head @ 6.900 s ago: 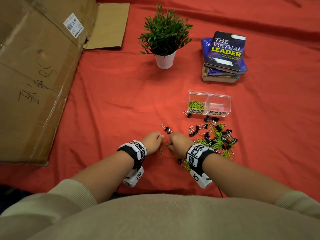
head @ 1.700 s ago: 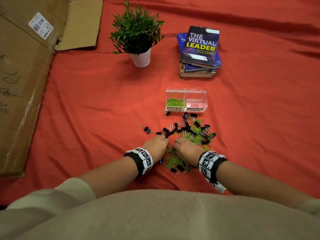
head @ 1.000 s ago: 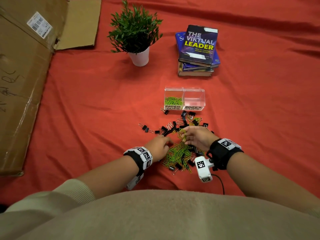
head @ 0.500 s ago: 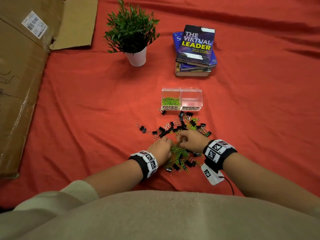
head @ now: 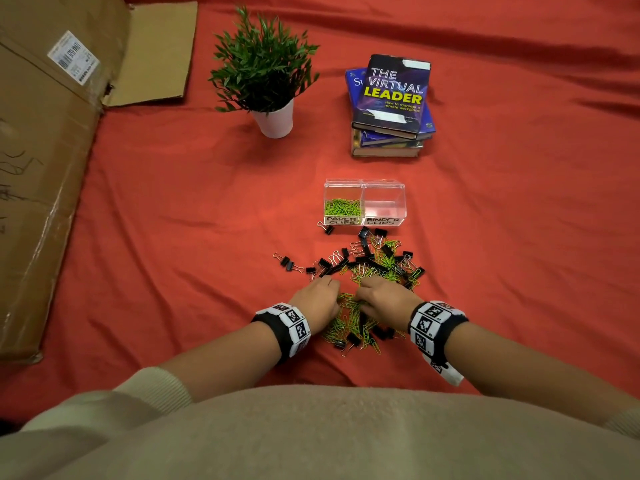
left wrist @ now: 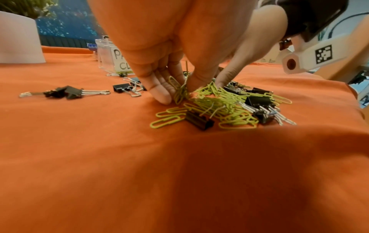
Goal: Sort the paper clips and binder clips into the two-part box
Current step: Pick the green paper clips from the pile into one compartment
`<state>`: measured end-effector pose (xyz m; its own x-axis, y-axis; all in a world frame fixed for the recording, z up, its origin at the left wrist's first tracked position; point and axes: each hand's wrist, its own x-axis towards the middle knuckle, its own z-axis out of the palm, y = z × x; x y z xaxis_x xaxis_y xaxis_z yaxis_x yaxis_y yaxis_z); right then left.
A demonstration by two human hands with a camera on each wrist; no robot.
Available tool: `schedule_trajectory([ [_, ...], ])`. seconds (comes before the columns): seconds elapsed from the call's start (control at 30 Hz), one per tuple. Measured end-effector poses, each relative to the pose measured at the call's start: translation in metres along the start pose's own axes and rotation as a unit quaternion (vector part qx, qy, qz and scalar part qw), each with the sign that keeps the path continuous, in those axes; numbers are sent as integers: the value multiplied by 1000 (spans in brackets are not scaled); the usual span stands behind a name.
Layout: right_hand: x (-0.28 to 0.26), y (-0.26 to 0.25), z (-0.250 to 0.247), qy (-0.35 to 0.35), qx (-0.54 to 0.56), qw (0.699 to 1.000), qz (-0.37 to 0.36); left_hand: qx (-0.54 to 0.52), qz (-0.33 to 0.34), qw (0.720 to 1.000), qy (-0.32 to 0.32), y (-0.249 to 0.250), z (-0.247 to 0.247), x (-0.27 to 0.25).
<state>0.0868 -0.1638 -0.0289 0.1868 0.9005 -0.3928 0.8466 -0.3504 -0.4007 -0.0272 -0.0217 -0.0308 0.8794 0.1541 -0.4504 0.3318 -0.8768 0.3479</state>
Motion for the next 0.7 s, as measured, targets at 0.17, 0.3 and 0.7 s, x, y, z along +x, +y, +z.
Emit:
schedule_trajectory([
  [0.17, 4, 0, 8, 44, 14, 999, -2, -51, 4, 998, 21, -12, -17, 6],
  [0.3, 9, -4, -2, 34, 102, 991, 74, -133, -32, 988, 79, -11, -49, 19],
  [0.7, 23, 25, -87, 31, 525, 820, 225, 31, -2, 996, 83, -3, -124, 115],
])
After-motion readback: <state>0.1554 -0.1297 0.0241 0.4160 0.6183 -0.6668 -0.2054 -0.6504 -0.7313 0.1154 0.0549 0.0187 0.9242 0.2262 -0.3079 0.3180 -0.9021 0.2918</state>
